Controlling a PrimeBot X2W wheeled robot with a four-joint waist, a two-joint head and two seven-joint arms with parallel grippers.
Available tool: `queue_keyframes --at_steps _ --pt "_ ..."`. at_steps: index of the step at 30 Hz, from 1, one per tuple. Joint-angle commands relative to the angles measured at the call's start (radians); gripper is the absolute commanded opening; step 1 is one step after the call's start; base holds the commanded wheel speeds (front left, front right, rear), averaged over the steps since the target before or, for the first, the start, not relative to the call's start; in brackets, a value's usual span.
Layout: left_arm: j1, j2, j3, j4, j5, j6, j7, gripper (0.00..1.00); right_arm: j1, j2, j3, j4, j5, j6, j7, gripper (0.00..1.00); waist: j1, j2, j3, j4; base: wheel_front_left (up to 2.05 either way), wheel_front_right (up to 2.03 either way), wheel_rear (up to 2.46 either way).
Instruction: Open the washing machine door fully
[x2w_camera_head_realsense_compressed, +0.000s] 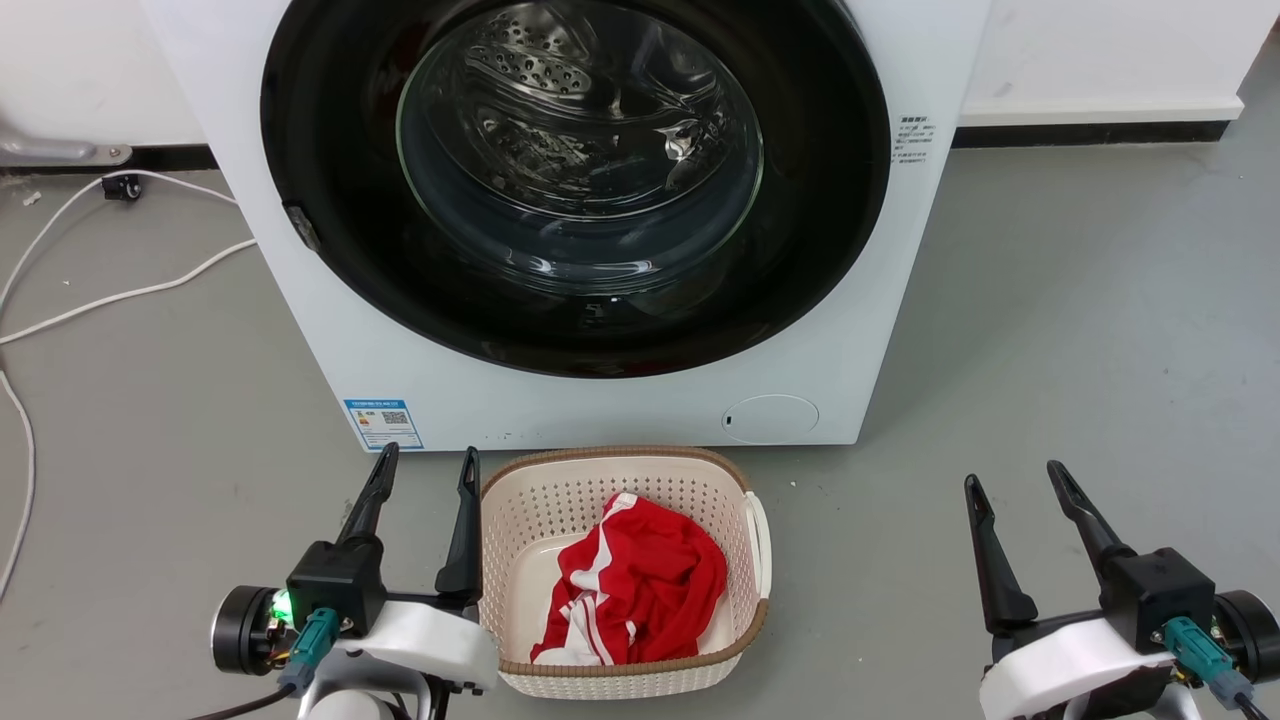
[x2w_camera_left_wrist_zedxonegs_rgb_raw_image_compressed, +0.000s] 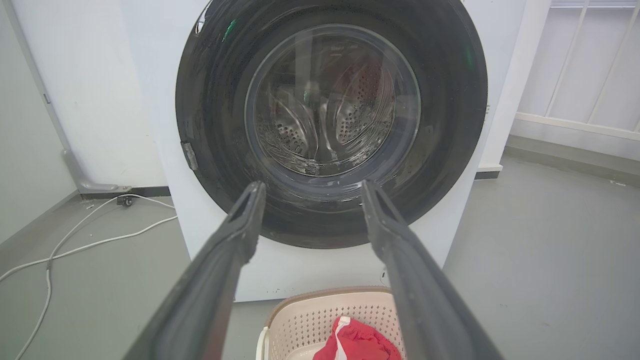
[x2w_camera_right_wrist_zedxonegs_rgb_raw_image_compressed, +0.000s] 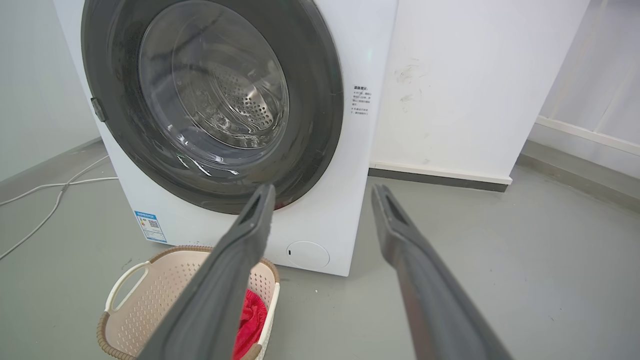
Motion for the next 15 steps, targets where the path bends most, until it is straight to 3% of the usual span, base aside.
queue_keyframes --at_steps 1,3,4,5,6,15 --pt "-0.007 -0.001 0.002 -0.003 0.001 0.003 -0.003 1.00 0.005 0.004 0.000 0.002 0.002 -0.001 -0.004 1.00 0.0000 0.0000 0.000 0.000 0.00 0.00 0.00" --pt "-0.006 -0.001 0.003 -0.001 0.002 0.003 -0.003 1.00 0.006 0.004 -0.001 0.005 0.008 -0.001 -0.004 1.00 0.0000 0.0000 0.000 0.000 0.00 0.00 0.00" --pt "-0.006 -0.001 0.004 -0.001 0.003 0.003 -0.003 1.00 0.006 0.004 -0.003 0.006 0.016 -0.001 -0.004 0.86 0.0000 0.0000 0.000 0.000 0.00 0.00 0.00" --pt "-0.006 -0.001 0.004 -0.001 0.003 0.003 -0.003 1.00 0.006 0.004 -0.002 0.007 0.020 -0.001 -0.002 0.37 0.0000 0.0000 0.000 0.000 0.00 0.00 0.00" --pt "-0.007 -0.001 0.004 0.000 0.003 0.003 -0.003 1.00 0.006 0.004 -0.001 0.008 0.024 -0.001 0.000 0.00 0.0000 0.0000 0.000 0.000 0.00 0.00 0.00" --pt "-0.002 -0.001 0.003 -0.002 0.003 0.001 -0.003 1.00 0.002 0.004 0.001 0.016 0.101 -0.001 -0.006 0.00 0.0000 0.0000 -0.001 0.000 0.00 0.00 0.00"
